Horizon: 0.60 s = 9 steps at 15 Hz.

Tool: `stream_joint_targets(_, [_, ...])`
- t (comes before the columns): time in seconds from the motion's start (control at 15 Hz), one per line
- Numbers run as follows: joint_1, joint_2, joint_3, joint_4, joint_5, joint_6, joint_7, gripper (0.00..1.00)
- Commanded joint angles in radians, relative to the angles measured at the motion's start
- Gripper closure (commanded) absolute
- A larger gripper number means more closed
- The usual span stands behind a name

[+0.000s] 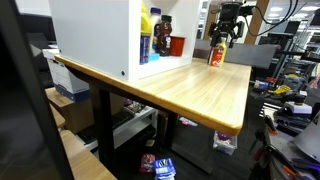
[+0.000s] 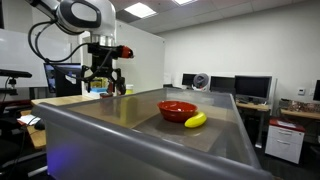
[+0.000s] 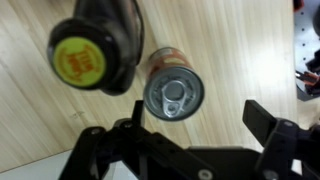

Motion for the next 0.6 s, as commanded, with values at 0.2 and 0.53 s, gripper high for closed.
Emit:
stream_joint_targets(0.2, [0.001, -0.225, 0.106, -0.046, 0.087, -0.200, 0.404, 0.00])
stream_joint_targets(0.53, [0.048, -0.287, 0.180, -0.100, 0.167, -0.222, 0.726, 0.00])
